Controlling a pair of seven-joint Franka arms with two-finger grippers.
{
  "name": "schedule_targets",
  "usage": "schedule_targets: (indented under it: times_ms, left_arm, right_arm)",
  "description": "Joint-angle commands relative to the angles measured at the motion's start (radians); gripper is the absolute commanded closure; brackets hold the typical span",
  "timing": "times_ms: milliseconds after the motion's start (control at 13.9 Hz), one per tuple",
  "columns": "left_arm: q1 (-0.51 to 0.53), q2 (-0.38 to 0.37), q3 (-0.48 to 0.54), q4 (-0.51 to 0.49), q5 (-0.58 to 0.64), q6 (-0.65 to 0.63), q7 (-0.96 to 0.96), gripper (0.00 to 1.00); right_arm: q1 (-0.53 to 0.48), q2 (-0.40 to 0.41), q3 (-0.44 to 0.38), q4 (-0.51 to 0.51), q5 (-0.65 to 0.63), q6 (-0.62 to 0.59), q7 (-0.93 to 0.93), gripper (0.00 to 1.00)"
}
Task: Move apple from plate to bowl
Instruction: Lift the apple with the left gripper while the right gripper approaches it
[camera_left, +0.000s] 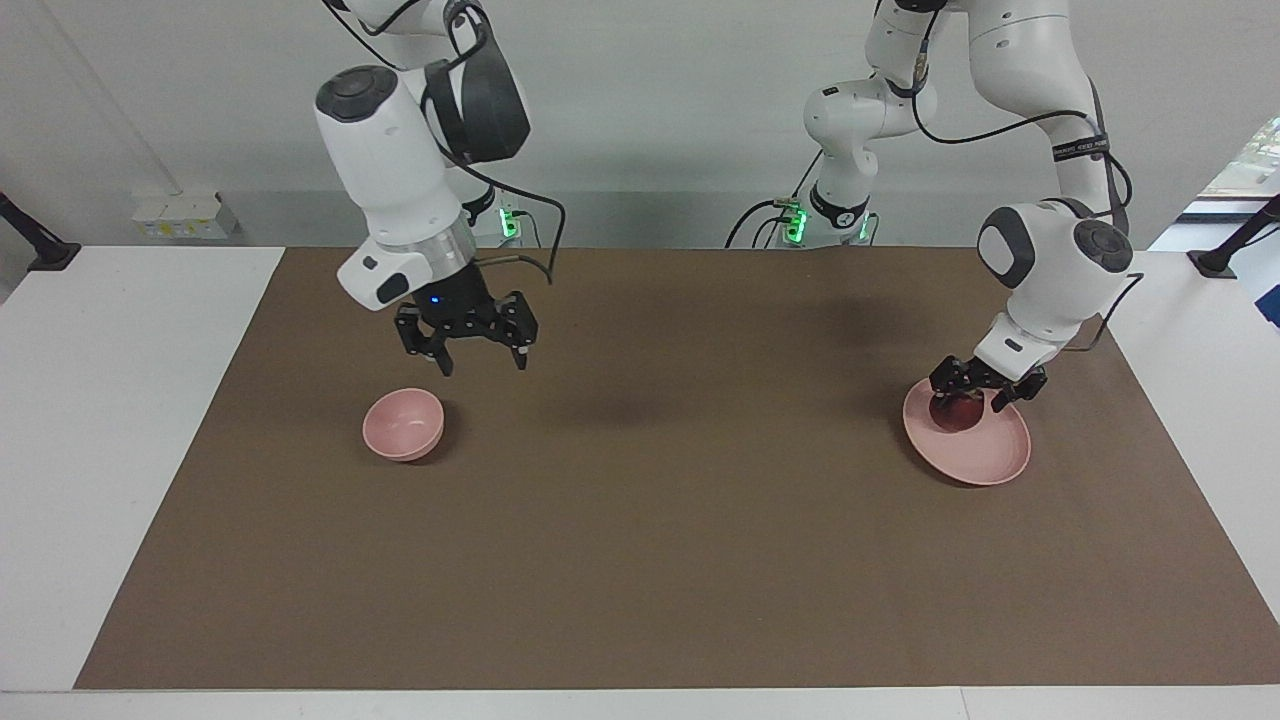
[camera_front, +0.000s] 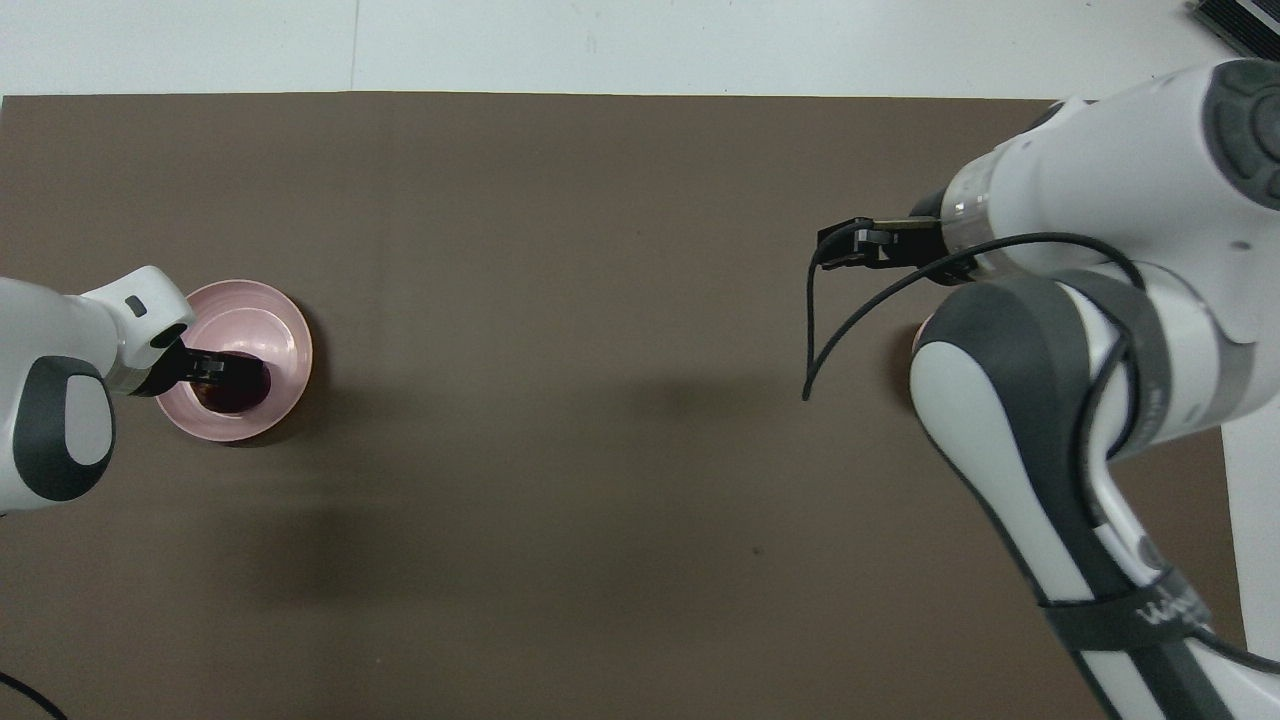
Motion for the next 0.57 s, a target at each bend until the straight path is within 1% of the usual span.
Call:
schedule_targets:
  times_ms: [0,72,144,215,287,359,502]
  left_arm:
    - [0.011,-0.030,-0.006,-0.040,-0.024,0.021,0.021,0.22]
    - [0.011,-0.030,-0.006,-0.040,-0.024,0.012,0.021,0.57]
    - [0.007,-0.030,-0.006,-0.037,-0.024,0.006,0.021,0.77]
    - [0.001,-0.030,-0.006,-0.034,-0.024,0.005,0.015,0.88]
    - [-0.002,-0.024,-0.008,-0.021,-0.023,0.003,0.017,1.00]
    - [-0.005,-0.022,-0.008,-0.014,-0.023,0.003,0.015,1.00]
    - [-0.014,-0.041,-0.014,0.005,-0.024,-0.003,0.012,1.00]
  right_arm:
    - [0.054,0.007,-0.004,0.007,0.107,0.006,0.114,0.00]
    - [0.064,0.018,-0.004,0.007,0.135,0.008,0.136,0.00]
    - [0.081,0.026,-0.003,0.007,0.153,0.025,0.155,0.00]
    - [0.089,0.030,-0.003,0.007,0.187,0.038,0.187,0.00]
    - [0.095,0.035,-0.003,0.007,0.250,0.042,0.229,0.00]
    - [0.103,0.036,-0.004,0.007,0.320,0.071,0.281,0.00]
    - [0.103,0.047,-0.003,0.006,0.355,0.091,0.360,0.00]
